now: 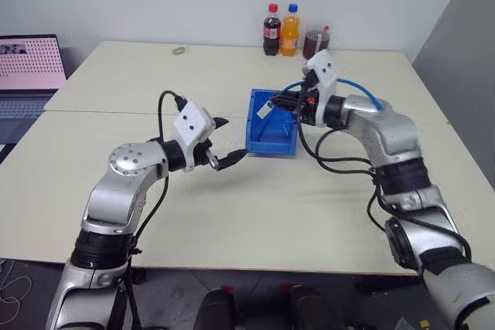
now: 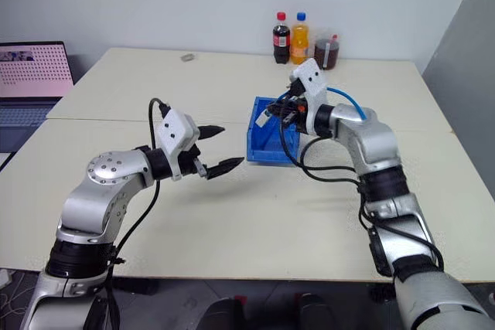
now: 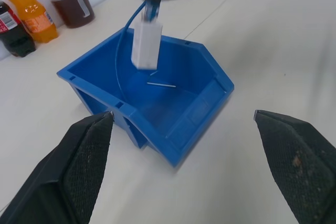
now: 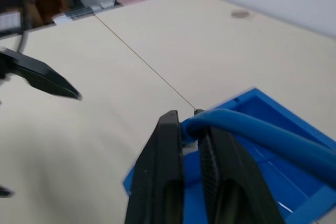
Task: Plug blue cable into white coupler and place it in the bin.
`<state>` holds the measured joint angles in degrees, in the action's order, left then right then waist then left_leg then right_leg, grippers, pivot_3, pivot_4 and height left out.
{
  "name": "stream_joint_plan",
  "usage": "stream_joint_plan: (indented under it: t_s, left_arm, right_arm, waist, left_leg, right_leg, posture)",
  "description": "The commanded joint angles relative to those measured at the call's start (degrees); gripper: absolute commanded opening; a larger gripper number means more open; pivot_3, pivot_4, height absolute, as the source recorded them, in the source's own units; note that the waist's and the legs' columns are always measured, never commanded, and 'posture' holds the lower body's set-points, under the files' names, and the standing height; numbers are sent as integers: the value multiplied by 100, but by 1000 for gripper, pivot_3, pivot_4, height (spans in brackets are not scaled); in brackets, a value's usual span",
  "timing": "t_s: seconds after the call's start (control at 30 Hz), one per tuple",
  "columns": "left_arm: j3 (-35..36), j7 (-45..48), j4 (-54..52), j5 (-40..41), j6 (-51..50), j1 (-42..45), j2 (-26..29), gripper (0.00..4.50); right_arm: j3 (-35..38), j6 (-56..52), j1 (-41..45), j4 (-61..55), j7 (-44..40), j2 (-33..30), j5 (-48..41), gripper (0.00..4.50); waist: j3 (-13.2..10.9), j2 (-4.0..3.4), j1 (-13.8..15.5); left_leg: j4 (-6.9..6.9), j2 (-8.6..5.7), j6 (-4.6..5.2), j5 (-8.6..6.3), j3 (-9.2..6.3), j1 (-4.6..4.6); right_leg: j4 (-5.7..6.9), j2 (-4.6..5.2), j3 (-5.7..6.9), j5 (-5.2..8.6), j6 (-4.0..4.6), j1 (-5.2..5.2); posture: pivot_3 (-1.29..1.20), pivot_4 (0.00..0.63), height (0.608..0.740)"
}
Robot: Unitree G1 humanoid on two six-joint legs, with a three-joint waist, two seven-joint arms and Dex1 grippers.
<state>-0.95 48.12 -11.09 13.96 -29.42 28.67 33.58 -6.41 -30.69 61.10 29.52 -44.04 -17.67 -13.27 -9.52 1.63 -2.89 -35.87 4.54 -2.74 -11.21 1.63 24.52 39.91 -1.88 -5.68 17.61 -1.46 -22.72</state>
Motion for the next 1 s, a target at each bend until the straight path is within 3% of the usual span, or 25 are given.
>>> stream_joint_plan:
  t_s: [0.03,0.33,0.47,0.73,1.0]
  left_arm:
    - [18,33,120,-6,161,118,100,4500]
    - [99,232,489,144,284,126,240,4500]
    - [234,355,601,221,397,-61,367,4500]
    - [720,-79,294,232,353,-769,561,4500]
    - [811,63,432,618,150,-713,525,4500]
  right_arm:
    - [-192,565,610,966,-534,-335,422,1512]
    - [-674,603,510,871,-2146,-1258,811,3672]
    - [-624,235,-446,-727,-2577,-1898,639,4439]
    - [875,-1237,-2679,-4039,-927,-1839,-41,4439]
    - [1214,-1892,-3111,-4816,-71,-1580,-385,4439]
  waist:
    - [0,0,2]
    - [-8,-3,41]
    - [-9,-5,75]
    - [-10,-6,77]
    - [-10,-6,92]
  left_leg:
    - [-5,-1,0,0,3,13]
    - [6,-1,-5,-2,7,44]
    - [5,-1,-5,-2,5,43]
    - [5,3,-7,-2,-4,42]
    - [-12,0,-7,-1,2,38]
  right_leg:
    - [4,1,-4,0,0,-18]
    - [3,3,-1,3,9,-55]
    - [5,3,2,4,8,-54]
    - [12,2,6,6,12,-52]
    - [13,2,-3,12,-31,-48]
  posture:
    - [0,150,740]
    - [0,150,740]
    - [0,150,740]
    - [0,150,740]
    - [0,150,740]
